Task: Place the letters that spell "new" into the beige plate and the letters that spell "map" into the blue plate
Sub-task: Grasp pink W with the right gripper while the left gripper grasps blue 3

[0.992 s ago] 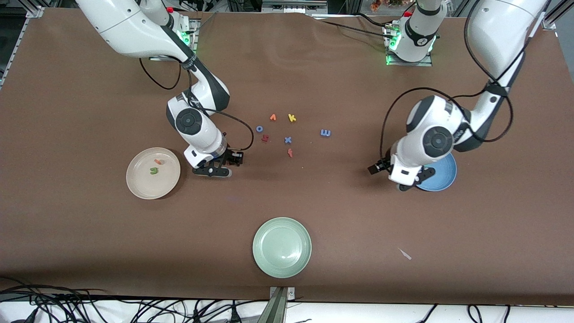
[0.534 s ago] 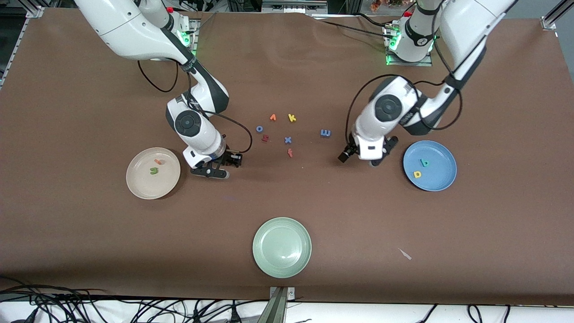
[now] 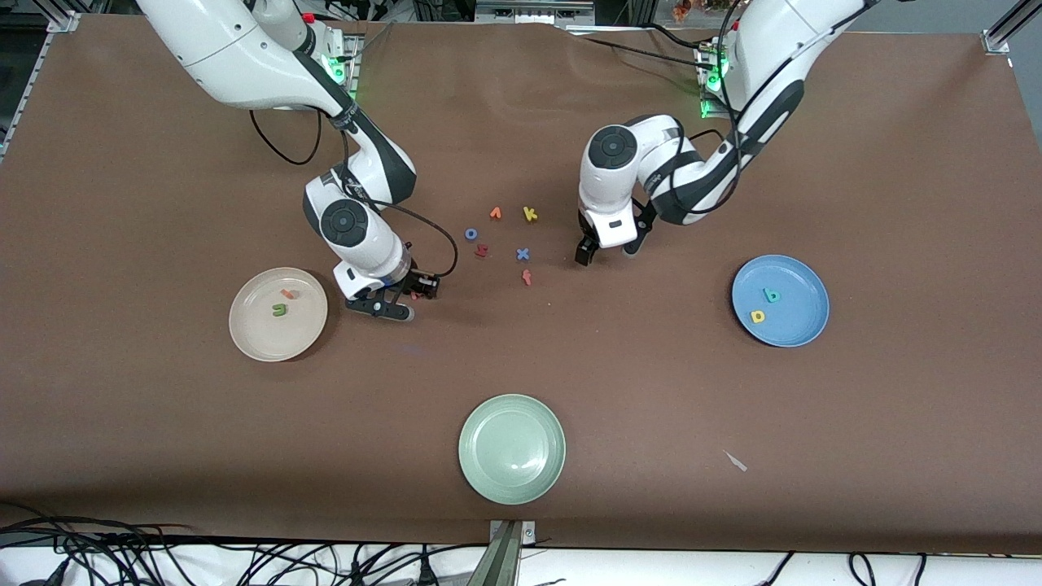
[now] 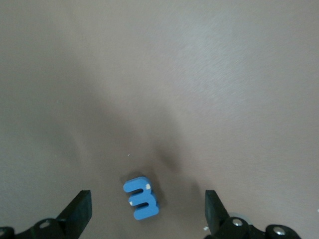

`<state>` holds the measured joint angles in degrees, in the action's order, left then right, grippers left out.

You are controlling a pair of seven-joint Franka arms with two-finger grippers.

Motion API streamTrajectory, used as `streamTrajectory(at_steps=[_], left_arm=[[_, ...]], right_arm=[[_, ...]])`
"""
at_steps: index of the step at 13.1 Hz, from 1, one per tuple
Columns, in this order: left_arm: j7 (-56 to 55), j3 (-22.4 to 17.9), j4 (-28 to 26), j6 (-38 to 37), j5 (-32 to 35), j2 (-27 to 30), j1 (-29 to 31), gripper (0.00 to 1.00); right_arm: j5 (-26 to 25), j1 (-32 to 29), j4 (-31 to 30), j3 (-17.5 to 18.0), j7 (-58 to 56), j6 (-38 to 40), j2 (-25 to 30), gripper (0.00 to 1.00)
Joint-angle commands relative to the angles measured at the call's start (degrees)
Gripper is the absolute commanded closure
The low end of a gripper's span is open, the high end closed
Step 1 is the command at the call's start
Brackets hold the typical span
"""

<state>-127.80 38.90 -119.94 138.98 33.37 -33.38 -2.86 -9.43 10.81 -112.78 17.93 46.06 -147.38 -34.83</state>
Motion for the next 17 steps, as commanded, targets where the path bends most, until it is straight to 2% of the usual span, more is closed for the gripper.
streamTrajectory(at_steps=[1, 3, 4, 5, 6, 9, 11, 13, 15, 16, 17], left_arm=[[-3.0, -0.3, 1.0, 1.2, 3.4, -3.4, 0.1, 0.06], [-3.1, -0.2, 1.1, 1.9, 3.4, -3.5, 0.1, 0.15], [-3.0, -0.2, 1.1, 2.0, 3.4, -3.6, 0.1, 0.25], [-2.8, -0.2, 1.5, 2.0, 3.3, -3.8, 0.2, 0.37], [-2.3, -0.3, 1.9, 2.0, 3.3, -3.9, 0.4, 0.44], [-2.0, -0.3, 2.1, 2.0, 3.5, -4.5, 0.8, 0.59], [-1.1, -0.5, 2.1, 2.0, 3.5, -4.5, 0.6, 0.62], [-1.1, -0.8, 2.3, 1.8, 4.1, -4.5, 0.0, 0.63], [-1.2, -0.8, 2.3, 1.7, 4.2, -4.5, -0.3, 0.73], [-1.7, -0.7, 2.3, 1.6, 4.2, -4.5, -0.3, 0.85], [-1.7, -0.7, 2.4, 1.6, 3.6, -4.5, -0.3, 1.0]], right_arm=[[-0.7, 0.1, -2.0, 0.2, 1.5, -1.3, 0.3, 0.7], [-0.8, 0.0, -2.2, 0.2, 1.0, -1.4, 0.4, 0.89], [-0.8, 0.0, -2.2, 0.2, 0.6, -1.3, 0.4, 0.92], [-0.9, 0.0, -2.2, 0.1, -1.3, -1.0, 0.7, 0.92], [-0.8, -0.2, -2.1, -0.4, -4.1, -0.3, 2.0, 0.92], [-0.2, -1.4, 1.4, -4.6, -16.8, 13.7, 7.3, 0.92], [-0.1, -2.5, 2.3, -7.7, -26.8, 17.1, 9.3, 0.91], [-0.1, -2.7, 2.0, -11.3, -34.7, 17.4, 10.5, 0.91], [0.0, -2.7, 2.1, -15.4, -42.9, 17.2, 10.3, 0.9], [0.1, -2.8, 1.7, -16.3, -44.4, 17.2, 10.3, 0.89], [0.2, -3.5, 0.8, -16.4, -44.4, 17.3, 10.5, 0.84]])
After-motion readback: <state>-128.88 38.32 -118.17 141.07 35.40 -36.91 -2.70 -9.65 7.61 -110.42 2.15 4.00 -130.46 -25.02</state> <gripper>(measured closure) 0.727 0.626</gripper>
